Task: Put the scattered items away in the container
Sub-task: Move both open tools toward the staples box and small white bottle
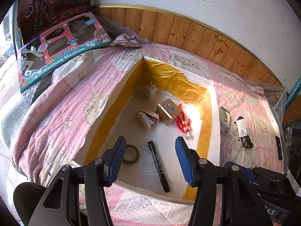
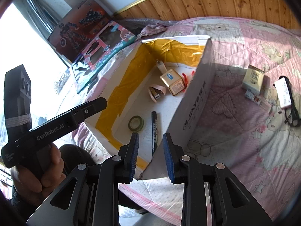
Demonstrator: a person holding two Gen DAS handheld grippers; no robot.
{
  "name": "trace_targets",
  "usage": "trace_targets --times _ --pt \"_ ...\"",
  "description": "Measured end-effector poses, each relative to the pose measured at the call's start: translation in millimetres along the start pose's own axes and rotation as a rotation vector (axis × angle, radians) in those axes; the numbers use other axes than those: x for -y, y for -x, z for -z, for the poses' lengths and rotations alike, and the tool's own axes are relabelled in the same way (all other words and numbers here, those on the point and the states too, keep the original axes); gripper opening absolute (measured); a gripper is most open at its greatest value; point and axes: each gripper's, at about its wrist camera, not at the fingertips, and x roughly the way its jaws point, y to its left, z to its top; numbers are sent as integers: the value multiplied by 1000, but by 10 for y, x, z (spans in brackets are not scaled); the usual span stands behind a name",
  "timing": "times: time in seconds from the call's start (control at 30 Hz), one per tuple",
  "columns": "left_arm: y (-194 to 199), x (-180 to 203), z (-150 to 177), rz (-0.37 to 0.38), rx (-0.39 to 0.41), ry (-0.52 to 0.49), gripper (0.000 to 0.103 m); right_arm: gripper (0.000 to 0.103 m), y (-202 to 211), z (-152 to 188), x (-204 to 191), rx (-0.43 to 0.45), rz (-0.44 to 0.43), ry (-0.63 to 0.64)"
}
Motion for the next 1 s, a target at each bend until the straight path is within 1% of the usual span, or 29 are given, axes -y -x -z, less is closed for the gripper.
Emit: trace_targets --times 0.2,0.33,0.5,0.67,0.73,0.87,1.0 --pt "54 680 177 67 -16 -110 56 30 308 143 508 40 -3 -106" --pt "26 1056 262 103 -32 -154 56 30 476 188 781 59 12 -147" --pt "-67 1379 287 119 -48 -170 56 30 652 112 1098 63 73 -144" --pt "-201 1651 224 133 -59 -171 56 30 863 -112 1689 91 154 -189" --pt "-293 1759 191 137 -68 -170 57 30 866 -208 1959 89 178 -219" --pt "-533 1987 120 149 -103 -175 57 30 752 -386 2394 68 225 -227" --pt "-856 2170 40 146 -139 -173 58 30 503 -538 2689 42 214 -201"
